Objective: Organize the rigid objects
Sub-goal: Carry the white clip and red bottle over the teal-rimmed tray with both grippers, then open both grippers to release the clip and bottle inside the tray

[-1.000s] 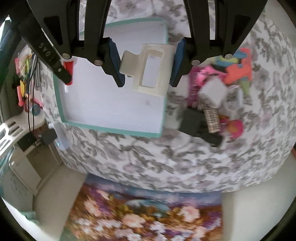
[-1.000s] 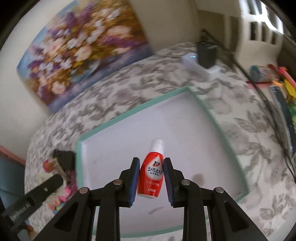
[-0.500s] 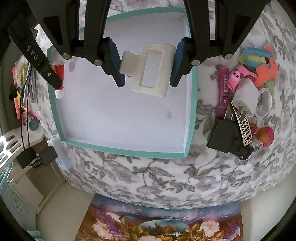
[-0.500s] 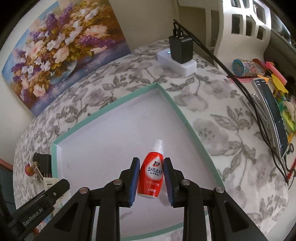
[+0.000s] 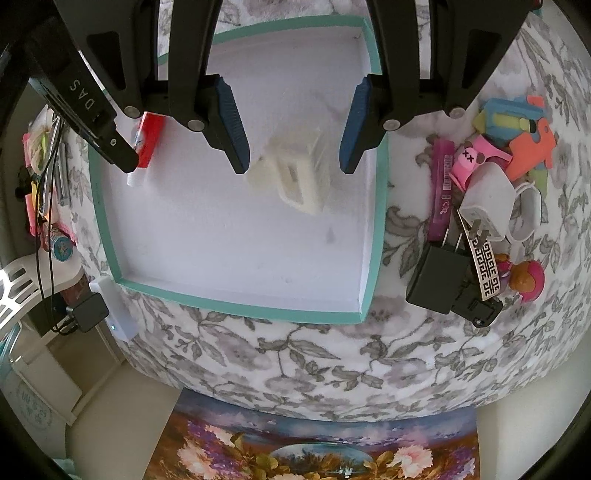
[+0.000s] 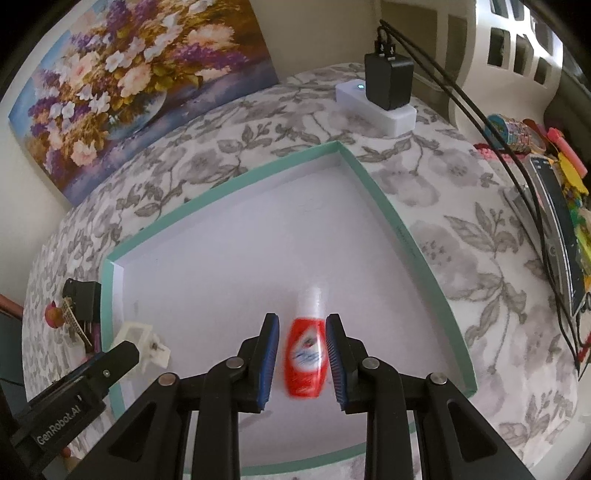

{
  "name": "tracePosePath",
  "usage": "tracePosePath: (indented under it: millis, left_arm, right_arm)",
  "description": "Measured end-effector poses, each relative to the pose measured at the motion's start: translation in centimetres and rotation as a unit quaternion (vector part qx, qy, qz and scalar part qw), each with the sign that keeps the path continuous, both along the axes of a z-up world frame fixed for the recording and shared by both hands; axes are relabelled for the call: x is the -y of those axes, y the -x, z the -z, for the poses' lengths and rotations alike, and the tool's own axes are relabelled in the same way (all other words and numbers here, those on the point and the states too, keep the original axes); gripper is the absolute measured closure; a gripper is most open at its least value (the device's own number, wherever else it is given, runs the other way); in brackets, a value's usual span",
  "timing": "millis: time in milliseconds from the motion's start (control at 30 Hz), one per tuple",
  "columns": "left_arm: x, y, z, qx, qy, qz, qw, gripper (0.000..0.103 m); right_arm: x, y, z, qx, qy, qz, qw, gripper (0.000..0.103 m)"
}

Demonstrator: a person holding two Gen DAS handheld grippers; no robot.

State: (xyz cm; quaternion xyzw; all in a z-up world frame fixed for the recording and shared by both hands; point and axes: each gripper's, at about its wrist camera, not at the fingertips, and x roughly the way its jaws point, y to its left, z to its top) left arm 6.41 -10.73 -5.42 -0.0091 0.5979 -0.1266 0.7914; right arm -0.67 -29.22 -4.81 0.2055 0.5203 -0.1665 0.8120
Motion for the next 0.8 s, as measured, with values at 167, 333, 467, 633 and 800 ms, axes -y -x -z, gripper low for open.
tracePosePath:
  millis: [167,333,467,633,800]
  left_arm:
    - [0.2,0.1,-0.1,0.002,-0.014,0.003,0.9999,0.046]
    - [0.0,0.1,-0.3,0.011,-0.035,-0.001,0.9993,0.038]
    - [-0.3,0.0,-0.2,0.014,-0.044,-0.007,0.9989,0.034]
    - [-0.8,-0.1,-0.4,0.022,-0.048,-0.02,0.9984,0.025]
    - [-1.6,-0.3,-0.5,0.03,-0.067,-0.037,0.9966,0.016]
  right_arm:
    - [-0.2,0.0,-0.3,0.0,0.011,-0.002,1.0,0.074]
    - [-0.4,-0.2,-0.1,-0.009,0.021,-0.009,1.0,0.069]
    - [-0.7,-0.2,-0.4,-0.007,0.033,-0.011,0.999,0.048]
    - [-0.7,-0.2,-0.5,-0.006,0.037,-0.011,0.999,0.038]
    - [-0.7,-0.3,-0.4,-0.007,0.037,-0.014,0.999,0.029]
